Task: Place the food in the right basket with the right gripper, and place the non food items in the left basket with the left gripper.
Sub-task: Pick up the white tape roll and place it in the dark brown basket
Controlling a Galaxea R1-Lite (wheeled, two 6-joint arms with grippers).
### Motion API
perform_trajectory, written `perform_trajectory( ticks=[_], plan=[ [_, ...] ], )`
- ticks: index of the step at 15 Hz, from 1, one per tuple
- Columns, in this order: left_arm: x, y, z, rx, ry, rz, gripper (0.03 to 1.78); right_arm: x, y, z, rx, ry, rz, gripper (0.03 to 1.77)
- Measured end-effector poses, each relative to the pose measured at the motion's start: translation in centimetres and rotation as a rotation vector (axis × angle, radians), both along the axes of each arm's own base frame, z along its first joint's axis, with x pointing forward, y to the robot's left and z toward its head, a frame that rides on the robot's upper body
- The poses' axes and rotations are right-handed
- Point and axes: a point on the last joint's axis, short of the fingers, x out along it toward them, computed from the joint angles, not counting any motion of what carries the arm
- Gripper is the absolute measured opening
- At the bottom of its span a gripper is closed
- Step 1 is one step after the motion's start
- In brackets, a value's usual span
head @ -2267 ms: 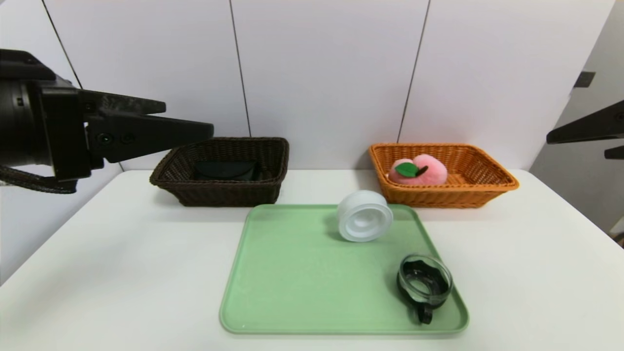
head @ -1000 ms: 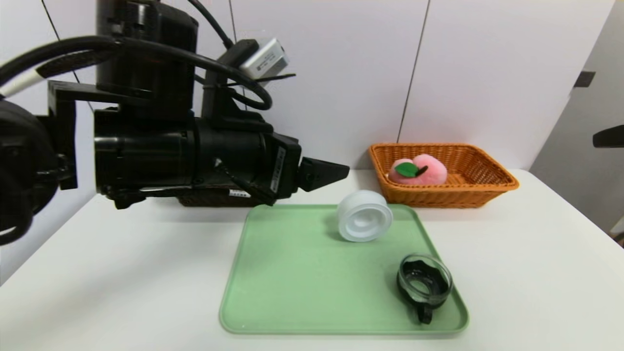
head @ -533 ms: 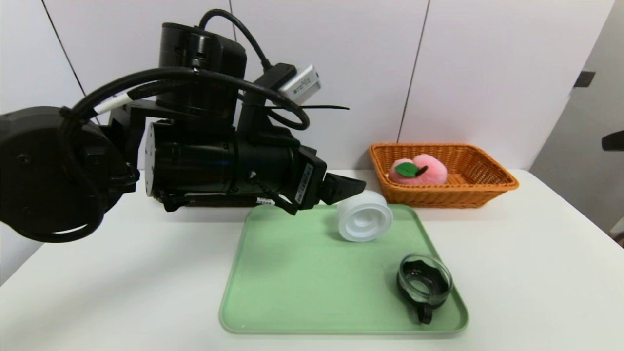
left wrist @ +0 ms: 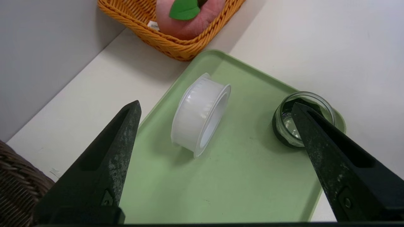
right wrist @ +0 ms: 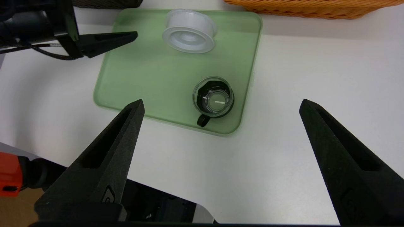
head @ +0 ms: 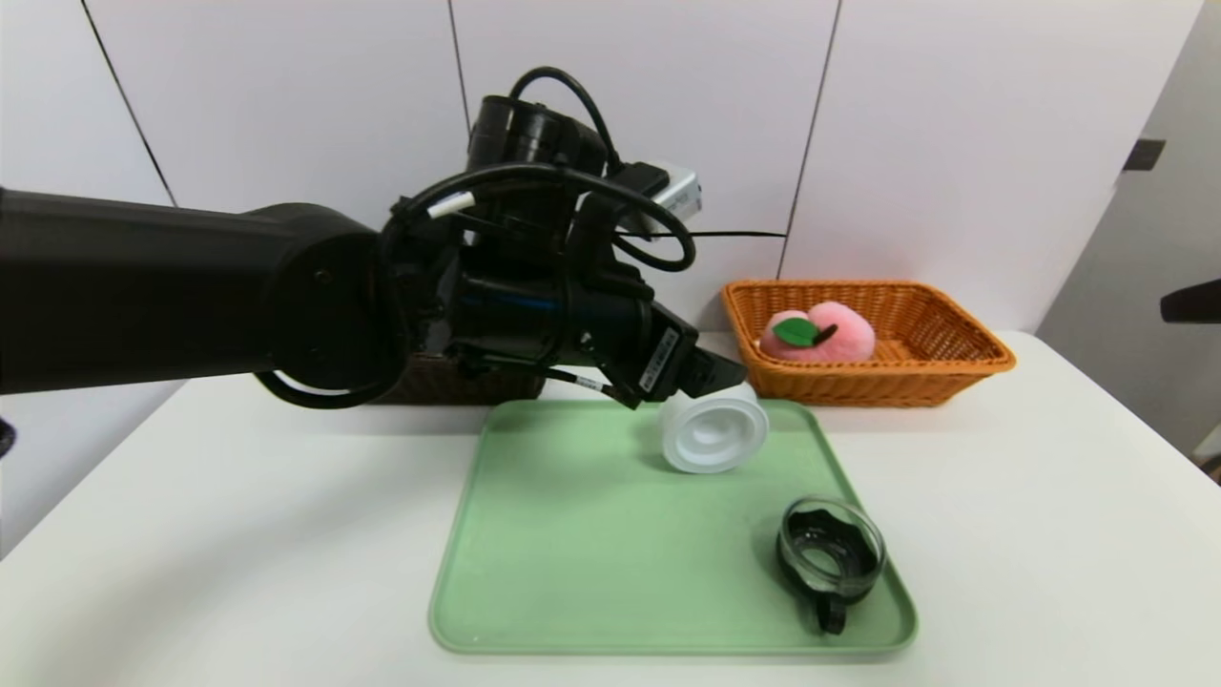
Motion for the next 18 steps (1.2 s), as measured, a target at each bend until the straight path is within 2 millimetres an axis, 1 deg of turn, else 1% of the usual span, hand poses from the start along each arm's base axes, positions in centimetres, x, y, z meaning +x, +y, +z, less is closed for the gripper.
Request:
perform_trajectory(
  ticks=[4,8,10,14,18],
  plan=[
    [2.2,-2.1,-1.2,0.023,0.036,-0.006,1.69,-0.1,-0.1,-0.4,-0.005,0.012,-0.008,1.69],
    [3.3,-3.3,-0.9,0.021,0.095,-0.086,1.69,-0.4,-0.3,-0.8,-0.007,0.022,-0.011,1.69],
    [3.9,-3.8,-1.1,0.028,0.116,-0.103,1.69,-0.6,-0.3,-0.9,-0.007,0.024,-0.013,1.69],
    [5.5,-3.9,-2.0,0.003,0.139,-0.189,1.69,-0.9,-0.5,-1.1,-0.008,0.025,-0.015,1.69],
    [6.9,-2.9,-3.1,0.052,0.084,-0.292,1.69,-1.2,-0.6,-1.3,-0.009,0.028,-0.016,1.69]
  ],
)
